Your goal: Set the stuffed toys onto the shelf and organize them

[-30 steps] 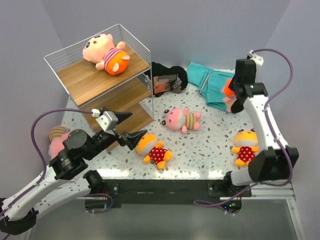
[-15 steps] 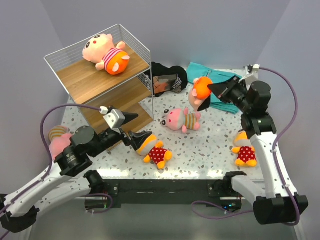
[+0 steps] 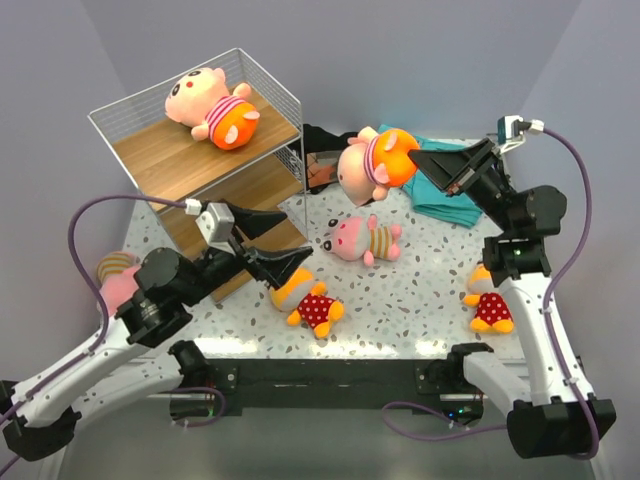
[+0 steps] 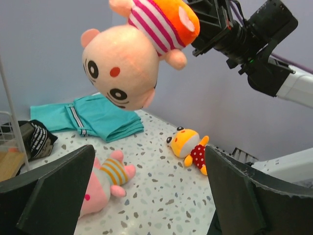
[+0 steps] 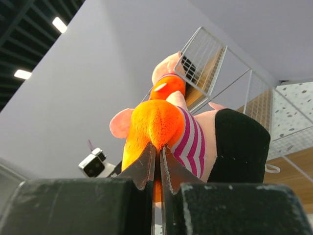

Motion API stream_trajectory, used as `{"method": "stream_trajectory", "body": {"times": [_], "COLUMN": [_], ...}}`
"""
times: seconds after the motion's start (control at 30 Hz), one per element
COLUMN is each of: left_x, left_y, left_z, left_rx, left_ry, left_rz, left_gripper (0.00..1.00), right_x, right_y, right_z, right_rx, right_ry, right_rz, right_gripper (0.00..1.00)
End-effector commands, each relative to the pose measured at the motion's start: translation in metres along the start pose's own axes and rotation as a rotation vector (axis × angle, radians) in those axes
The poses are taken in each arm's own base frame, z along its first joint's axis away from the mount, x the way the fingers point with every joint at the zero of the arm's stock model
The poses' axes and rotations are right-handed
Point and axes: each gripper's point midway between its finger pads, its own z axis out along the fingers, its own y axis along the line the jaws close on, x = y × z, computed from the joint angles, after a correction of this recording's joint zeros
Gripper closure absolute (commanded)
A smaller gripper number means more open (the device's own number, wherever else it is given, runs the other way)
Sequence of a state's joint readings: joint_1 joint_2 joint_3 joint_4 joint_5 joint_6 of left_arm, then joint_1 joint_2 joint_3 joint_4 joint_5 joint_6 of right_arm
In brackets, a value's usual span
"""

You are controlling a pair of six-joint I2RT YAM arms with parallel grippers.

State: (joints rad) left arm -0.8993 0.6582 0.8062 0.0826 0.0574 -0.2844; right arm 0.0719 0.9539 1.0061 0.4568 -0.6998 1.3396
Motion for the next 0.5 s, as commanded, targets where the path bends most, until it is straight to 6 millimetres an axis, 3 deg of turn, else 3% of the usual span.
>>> {"method": "stream_trajectory", "body": {"times": [0.0,0.3,0.47], "left_x": [-0.051,-0.062,-0.063], "left_y": [-0.018,-0.021,-0.030], "left_z": [0.019,0.051,0.069], "left_rx": [0.065,0.079,0.127], "left_ry": [-0.134,-0.192,-0.183], "left_rz": [-0.024,-0.082,-0.116], "left_gripper": [0.00,0.01,0.03], "right_x": [0.011,0.029,0.040], "right_y": [0.047,0.079,0.083], "right_z": [-0.010,-0.035,-0.044], "right_rx": [-0.106,-0.157,-0.157], "right_ry": [0.054,0.092,0.119], "right_rz": [0.068,0.125,0.103], "right_gripper": [1.00,1.00,1.00]}}
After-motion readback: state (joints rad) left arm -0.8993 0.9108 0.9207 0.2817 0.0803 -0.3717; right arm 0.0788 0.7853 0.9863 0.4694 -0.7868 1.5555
